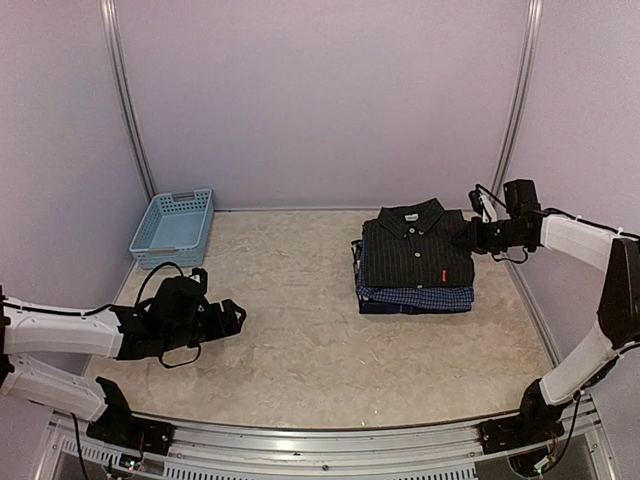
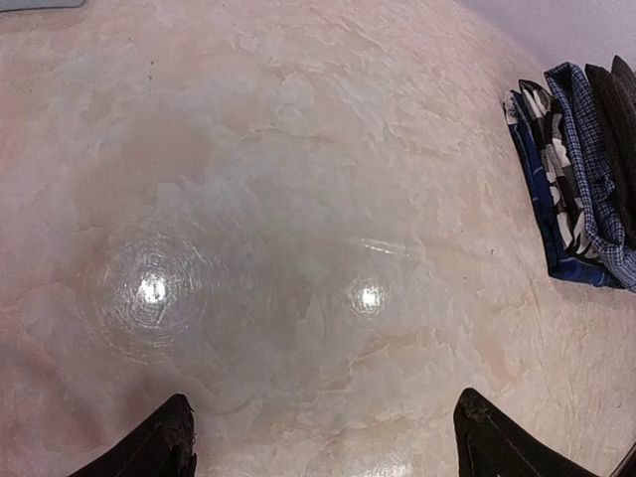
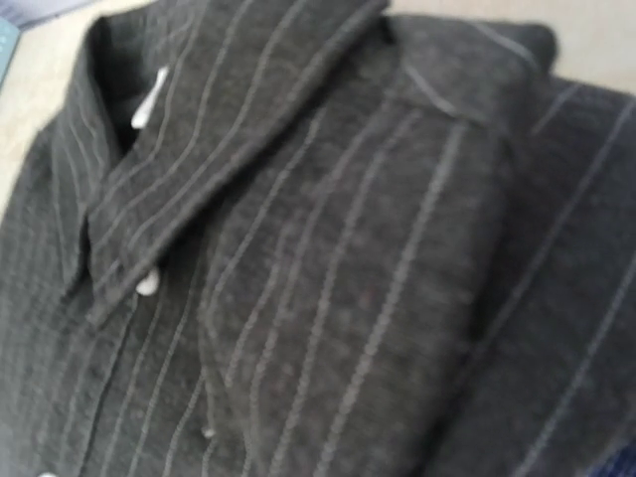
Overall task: Fold and stack the long sleeve shirts
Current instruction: Place the square-folded shirt on the square-folded shirt.
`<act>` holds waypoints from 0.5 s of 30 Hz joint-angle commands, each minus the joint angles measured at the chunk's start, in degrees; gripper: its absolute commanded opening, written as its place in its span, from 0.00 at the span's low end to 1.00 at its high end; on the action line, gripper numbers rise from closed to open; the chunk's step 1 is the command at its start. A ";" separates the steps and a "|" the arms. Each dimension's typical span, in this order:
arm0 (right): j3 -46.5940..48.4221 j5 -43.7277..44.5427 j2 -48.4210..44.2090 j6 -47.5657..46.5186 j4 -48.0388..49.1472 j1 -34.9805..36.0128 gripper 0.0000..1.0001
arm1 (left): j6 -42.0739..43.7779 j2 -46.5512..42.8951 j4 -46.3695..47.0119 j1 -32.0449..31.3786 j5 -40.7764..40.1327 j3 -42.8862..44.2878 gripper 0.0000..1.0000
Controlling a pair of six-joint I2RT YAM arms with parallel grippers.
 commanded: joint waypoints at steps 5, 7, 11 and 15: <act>-0.40 -2.69 2.02 -3.14 -1.12 -3.14 0.00 | 0.73 2.37 1.93 -0.42 0.80 2.31 0.85; -2.80 -3.26 2.25 -2.49 0.54 -3.11 0.00 | 0.69 2.67 1.98 -0.47 0.86 2.54 0.85; -5.40 -0.22 2.13 -1.63 1.85 -3.10 0.03 | 0.77 3.10 1.81 -0.58 1.00 3.05 0.85; -4.54 5.50 2.15 -1.79 0.09 -3.18 0.41 | 1.06 3.78 1.53 -0.76 1.31 4.40 0.86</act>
